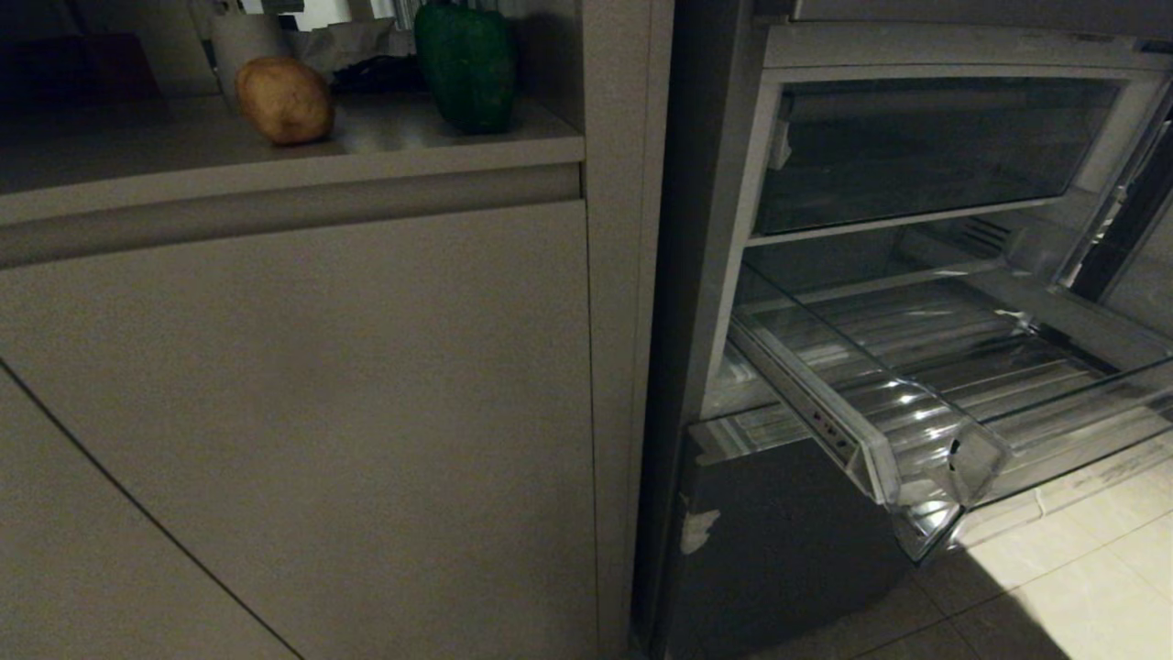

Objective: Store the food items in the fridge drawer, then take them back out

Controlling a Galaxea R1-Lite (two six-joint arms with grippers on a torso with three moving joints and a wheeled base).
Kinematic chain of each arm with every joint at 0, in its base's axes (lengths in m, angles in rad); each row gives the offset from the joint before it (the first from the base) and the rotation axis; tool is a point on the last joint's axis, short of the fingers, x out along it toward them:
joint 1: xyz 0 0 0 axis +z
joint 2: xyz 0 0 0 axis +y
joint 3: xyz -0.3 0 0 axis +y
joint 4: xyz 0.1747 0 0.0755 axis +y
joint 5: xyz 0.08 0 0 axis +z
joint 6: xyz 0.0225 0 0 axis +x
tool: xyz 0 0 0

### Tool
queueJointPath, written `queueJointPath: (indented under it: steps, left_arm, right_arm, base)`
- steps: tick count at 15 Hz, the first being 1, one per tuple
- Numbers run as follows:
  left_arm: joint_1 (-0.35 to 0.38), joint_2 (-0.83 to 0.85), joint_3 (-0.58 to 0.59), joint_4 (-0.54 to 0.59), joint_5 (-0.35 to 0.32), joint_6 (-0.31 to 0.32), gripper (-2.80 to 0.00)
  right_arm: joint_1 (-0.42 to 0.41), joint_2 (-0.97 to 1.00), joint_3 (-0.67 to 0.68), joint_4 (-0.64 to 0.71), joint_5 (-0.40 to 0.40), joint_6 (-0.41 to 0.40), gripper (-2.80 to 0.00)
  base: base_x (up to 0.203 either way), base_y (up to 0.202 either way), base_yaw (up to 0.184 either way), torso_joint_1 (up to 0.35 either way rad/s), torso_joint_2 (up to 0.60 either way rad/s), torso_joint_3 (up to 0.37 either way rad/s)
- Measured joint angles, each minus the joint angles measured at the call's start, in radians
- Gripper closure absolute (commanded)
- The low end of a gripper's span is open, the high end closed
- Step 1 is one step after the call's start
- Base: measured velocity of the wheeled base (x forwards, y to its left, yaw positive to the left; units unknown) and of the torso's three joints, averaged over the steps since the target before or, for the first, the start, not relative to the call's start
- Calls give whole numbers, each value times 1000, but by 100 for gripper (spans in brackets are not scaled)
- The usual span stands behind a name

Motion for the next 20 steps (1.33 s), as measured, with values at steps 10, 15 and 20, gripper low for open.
queueJointPath:
  steps: [10, 15, 20]
  left_arm:
    - [0, 0, 0, 0, 0, 0, 0]
    - [0, 0, 0, 0, 0, 0, 0]
    - [0, 0, 0, 0, 0, 0, 0]
  right_arm:
    - [0, -2, 23, -24, -42, 91, 0]
    - [0, -2, 25, -27, -80, 162, 0]
    - [0, -1, 26, -27, -73, 103, 0]
  base:
    - [0, 0, 0, 0, 0, 0]
    - [0, 0, 0, 0, 0, 0]
    - [0, 0, 0, 0, 0, 0]
